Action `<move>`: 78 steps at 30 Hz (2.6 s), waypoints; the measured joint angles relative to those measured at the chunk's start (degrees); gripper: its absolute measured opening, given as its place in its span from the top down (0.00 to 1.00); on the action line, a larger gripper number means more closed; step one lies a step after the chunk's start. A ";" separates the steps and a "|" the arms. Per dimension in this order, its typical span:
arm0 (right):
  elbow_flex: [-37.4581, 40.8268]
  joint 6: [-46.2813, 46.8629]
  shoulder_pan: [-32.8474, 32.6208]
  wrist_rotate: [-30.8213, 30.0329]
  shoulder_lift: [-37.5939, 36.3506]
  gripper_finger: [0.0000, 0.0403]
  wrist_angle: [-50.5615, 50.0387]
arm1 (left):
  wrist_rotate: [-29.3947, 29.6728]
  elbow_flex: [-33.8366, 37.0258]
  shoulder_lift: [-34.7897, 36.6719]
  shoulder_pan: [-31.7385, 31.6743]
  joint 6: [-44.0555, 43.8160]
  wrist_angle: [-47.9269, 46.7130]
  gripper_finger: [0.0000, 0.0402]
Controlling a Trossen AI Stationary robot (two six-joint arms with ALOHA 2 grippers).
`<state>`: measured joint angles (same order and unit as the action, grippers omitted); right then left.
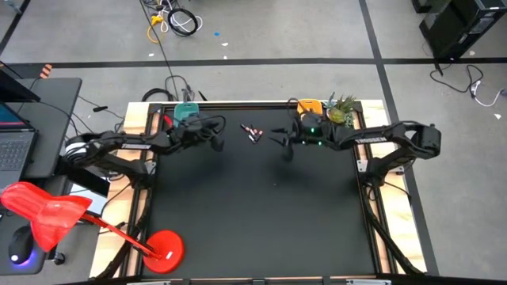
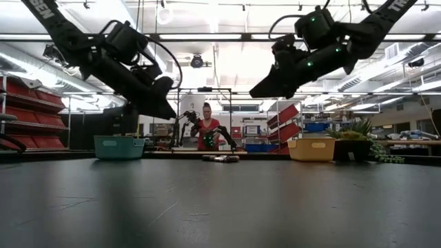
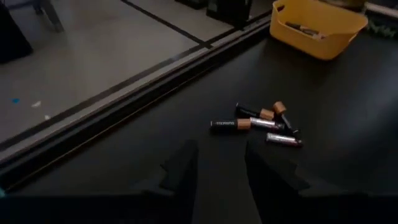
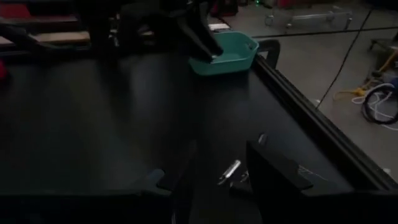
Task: Sort batteries
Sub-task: Put the black battery into the yellow bin
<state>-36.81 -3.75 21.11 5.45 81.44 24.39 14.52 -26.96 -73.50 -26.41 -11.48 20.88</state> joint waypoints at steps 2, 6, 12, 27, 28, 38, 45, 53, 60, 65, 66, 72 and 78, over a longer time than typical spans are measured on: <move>-0.18 -0.13 1.85 3.80 0.01 0.63 -0.10 | 0.00 0.00 -1.37 0.02 1.54 2.18 0.65; -0.18 -0.89 2.14 11.46 0.01 0.63 -0.20 | 0.00 -0.01 -1.99 0.20 4.90 5.95 0.65; -0.18 -2.25 -6.06 8.23 -3.62 0.63 0.08 | -3.09 -0.02 -1.66 0.24 5.49 4.87 0.65; -14.46 -19.05 -8.57 -15.37 -29.92 0.66 -22.47 | -4.27 -3.85 -1.64 0.24 5.48 -0.01 0.65; -16.70 -19.06 -7.65 -14.99 -30.54 0.68 -26.21 | -4.40 -4.57 -1.63 0.24 5.49 -0.83 0.65; -16.23 -17.41 -6.38 -7.13 -44.28 0.80 -34.57 | -4.59 -8.20 -1.59 0.26 6.98 -6.18 0.65; 3.80 -12.22 -5.91 -7.75 -58.59 0.85 -17.91 | -4.58 -8.22 -1.59 0.26 7.89 -8.30 0.65; 16.95 -3.45 -5.91 -4.85 -66.59 0.88 -12.45 | -4.57 -8.22 -1.59 0.26 7.21 -9.42 0.65; 26.62 6.09 -6.80 8.69 -66.42 0.89 -5.81 | -4.57 -8.22 -1.59 0.26 6.92 -9.08 0.65; 34.15 16.18 -8.82 14.72 -63.20 0.90 1.08 | -4.57 -8.22 -1.59 0.28 6.50 -8.67 0.65; 35.37 18.07 -9.68 15.21 -62.11 0.90 2.31 | -4.57 -8.22 -1.59 0.26 6.33 -8.69 0.65; 36.16 22.51 -17.98 14.34 -54.61 0.93 8.62 | -4.82 -8.22 -1.59 0.28 5.24 -8.00 0.65; 36.11 19.21 -29.19 14.99 -48.88 0.94 23.36 | -6.89 -8.24 -1.59 0.28 4.86 -6.54 0.65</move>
<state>-0.70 15.46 -8.08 20.44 32.56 47.75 7.63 -35.20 -75.09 -26.13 -6.62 14.34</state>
